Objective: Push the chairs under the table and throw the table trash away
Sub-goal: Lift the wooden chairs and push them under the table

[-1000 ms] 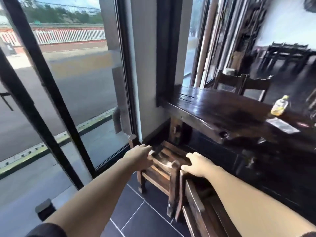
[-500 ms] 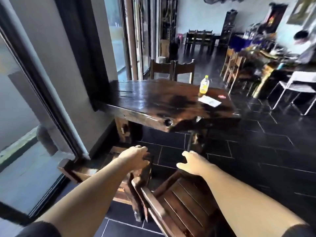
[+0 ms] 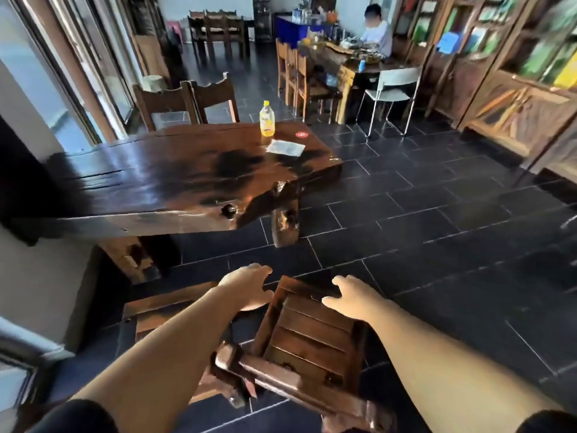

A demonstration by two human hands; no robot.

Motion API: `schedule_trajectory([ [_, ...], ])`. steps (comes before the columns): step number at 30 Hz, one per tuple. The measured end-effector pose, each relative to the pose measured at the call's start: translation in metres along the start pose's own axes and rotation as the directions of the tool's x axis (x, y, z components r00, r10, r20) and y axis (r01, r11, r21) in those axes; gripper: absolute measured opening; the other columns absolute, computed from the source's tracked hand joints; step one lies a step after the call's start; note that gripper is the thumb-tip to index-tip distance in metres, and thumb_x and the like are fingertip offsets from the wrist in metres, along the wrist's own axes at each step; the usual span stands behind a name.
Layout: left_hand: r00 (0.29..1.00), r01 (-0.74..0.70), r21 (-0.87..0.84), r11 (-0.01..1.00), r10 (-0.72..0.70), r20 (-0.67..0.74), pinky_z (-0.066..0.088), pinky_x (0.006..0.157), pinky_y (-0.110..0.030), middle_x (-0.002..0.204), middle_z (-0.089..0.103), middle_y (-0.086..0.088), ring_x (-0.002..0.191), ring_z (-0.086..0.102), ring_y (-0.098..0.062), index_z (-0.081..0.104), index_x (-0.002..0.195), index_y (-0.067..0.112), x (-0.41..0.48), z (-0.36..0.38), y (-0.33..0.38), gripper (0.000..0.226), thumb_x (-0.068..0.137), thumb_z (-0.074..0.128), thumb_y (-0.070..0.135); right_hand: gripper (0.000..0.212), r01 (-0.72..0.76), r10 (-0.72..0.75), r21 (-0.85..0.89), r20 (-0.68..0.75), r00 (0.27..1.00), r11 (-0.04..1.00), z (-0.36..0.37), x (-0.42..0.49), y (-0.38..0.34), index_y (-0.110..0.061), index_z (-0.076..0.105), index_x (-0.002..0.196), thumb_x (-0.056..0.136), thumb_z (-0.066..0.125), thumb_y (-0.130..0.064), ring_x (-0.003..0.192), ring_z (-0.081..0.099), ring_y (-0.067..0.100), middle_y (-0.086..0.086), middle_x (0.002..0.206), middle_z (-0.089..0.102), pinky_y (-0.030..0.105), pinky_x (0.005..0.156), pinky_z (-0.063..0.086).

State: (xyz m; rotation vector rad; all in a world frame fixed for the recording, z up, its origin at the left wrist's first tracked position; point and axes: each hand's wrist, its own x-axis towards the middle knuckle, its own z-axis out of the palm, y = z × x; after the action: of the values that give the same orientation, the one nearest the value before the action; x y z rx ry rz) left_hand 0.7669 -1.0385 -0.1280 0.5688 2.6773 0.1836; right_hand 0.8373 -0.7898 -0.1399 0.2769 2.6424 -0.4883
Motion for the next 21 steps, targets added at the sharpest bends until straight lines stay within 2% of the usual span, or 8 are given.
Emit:
schedule_trajectory([
  [4, 0.996, -0.081, 0.038, 0.996, 0.08, 0.027, 0.046, 0.102, -0.045, 0.144, 0.048, 0.0, 0.128, 0.051, -0.028, 0.041, 0.144, 0.024, 0.001, 0.013, 0.0, 0.059, 0.091, 0.052, 0.046, 0.068, -0.043, 0.043, -0.055, 0.005, 0.999, 0.998, 0.031, -0.016, -0.001, -0.021, 0.04, 0.148, 0.092, 0.051, -0.059, 0.13, 0.051, 0.03, 0.007, 0.147, 0.045, 0.045, 0.103, 0.046],
  [11, 0.974, -0.169, -0.021, 0.985, 0.17, 0.149, 0.049, 0.095, -0.041, 0.134, 0.055, -0.002, 0.119, 0.056, -0.027, 0.048, 0.134, 0.024, -0.005, 0.063, 0.003, 0.051, 0.089, 0.054, 0.047, 0.073, -0.046, 0.046, -0.009, 0.0, 0.999, 0.999, 0.085, -0.037, -0.005, -0.023, 0.035, 0.152, 0.092, 0.051, -0.061, 0.137, 0.047, 0.026, 0.003, 0.156, 0.037, 0.044, 0.107, 0.045],
  [16, 0.977, -0.179, -0.067, 0.981, 0.186, 0.103, 0.047, 0.1, -0.043, 0.137, 0.052, 0.003, 0.126, 0.05, -0.024, 0.048, 0.135, 0.028, -0.025, 0.098, -0.002, 0.049, 0.092, 0.051, 0.049, 0.064, -0.046, 0.045, -0.029, -0.052, 0.998, 0.999, 0.125, -0.051, 0.004, -0.021, 0.045, 0.14, 0.092, 0.047, -0.063, 0.122, 0.057, 0.025, 0.003, 0.137, 0.052, 0.044, 0.096, 0.051],
  [21, 0.987, -0.087, -0.134, 0.987, 0.104, 0.126, 0.048, 0.095, -0.055, 0.13, 0.049, 0.013, 0.124, 0.048, -0.018, 0.041, 0.127, 0.039, -0.039, 0.134, -0.016, 0.052, 0.084, 0.045, 0.068, 0.063, -0.065, 0.053, -0.096, -0.117, 0.992, 0.993, 0.168, -0.065, 0.012, -0.02, 0.052, 0.124, 0.088, 0.035, -0.069, 0.109, 0.06, 0.024, 0.001, 0.12, 0.06, 0.042, 0.087, 0.052],
])
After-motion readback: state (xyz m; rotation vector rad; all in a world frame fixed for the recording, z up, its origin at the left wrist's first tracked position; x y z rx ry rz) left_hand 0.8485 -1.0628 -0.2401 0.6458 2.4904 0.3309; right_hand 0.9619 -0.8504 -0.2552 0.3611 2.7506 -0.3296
